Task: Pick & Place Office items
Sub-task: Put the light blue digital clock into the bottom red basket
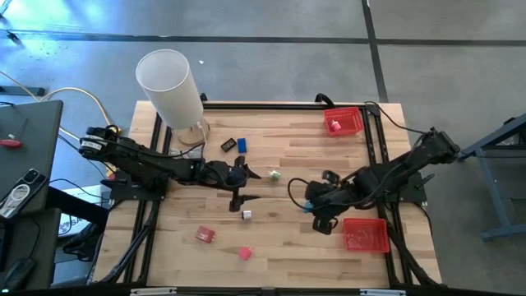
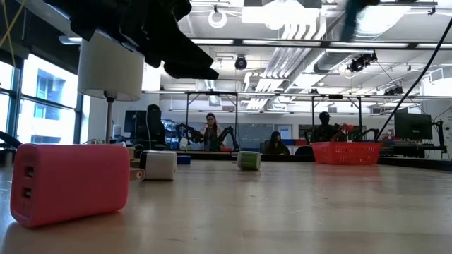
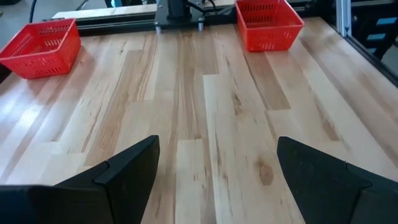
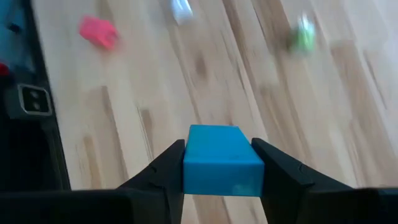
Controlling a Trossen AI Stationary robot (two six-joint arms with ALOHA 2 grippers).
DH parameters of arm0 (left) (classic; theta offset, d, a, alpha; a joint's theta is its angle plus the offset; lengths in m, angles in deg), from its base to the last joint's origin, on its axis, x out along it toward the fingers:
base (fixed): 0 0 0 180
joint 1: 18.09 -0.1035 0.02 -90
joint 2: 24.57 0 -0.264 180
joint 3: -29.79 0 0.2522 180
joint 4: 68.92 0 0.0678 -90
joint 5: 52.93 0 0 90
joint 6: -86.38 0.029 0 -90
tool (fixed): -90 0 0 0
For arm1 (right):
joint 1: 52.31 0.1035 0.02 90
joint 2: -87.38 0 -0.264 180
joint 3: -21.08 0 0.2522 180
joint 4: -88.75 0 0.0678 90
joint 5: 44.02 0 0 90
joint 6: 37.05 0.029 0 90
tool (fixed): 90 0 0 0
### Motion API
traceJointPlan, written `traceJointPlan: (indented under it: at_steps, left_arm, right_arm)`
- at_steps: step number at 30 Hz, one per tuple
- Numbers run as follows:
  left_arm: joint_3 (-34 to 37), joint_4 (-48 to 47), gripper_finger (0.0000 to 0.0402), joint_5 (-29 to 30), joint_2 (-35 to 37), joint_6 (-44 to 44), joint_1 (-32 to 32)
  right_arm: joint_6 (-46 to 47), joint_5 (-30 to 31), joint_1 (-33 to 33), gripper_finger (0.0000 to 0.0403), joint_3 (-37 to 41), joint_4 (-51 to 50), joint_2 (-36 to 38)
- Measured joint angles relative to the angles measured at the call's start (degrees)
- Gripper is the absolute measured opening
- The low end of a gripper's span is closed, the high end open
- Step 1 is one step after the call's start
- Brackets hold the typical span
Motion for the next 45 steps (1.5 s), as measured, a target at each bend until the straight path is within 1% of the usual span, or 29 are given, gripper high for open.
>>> traceJointPlan:
  at_steps: [5,8,11,15,24,31,35,39,45]
  left_arm:
    - [0.0,-0.1,0.0317,0.0,0.0,1.1,0.0]
    - [0.0,-0.1,0.0317,0.0,0.0,1.1,0.0]
    - [0.0,-0.1,0.0317,0.0,0.0,1.1,0.0]
    - [0.0,-0.1,0.0317,0.0,0.0,1.1,0.0]
    - [0.0,-1.2,0.0317,0.0,0.0,0.9,0.0]
    - [0.0,-1.5,0.0317,0.0,0.0,-0.1,0.0]
    - [0.0,-1.7,0.0317,0.0,0.0,-2.8,0.0]
    - [0.0,-2.5,0.0317,0.0,0.0,-2.9,0.0]
    - [0.0,-2.8,0.0317,0.0,0.0,-3.0,0.0]
  right_arm:
    - [9.3,-4.7,1.1,0.0143,-0.1,-8.3,0.0]
    - [12.5,-7.3,1.8,0.0143,-0.1,-8.6,0.0]
    - [15.9,-11.3,2.8,0.0143,-0.1,-9.3,0.0]
    - [22.2,-17.1,4.5,0.0143,-0.1,-13.8,0.0]
    - [32.1,-23.8,8.4,0.0143,-0.1,-25.0,0.0]
    - [33.1,-26.7,9.9,0.0143,0.5,-28.2,0.0]
    - [33.0,-28.9,9.9,0.0143,3.2,-28.3,0.0]
    - [32.0,-31.5,9.9,0.0143,7.3,-28.2,0.0]
    - [31.0,-33.9,9.9,0.0143,12.1,-22.8,0.0]
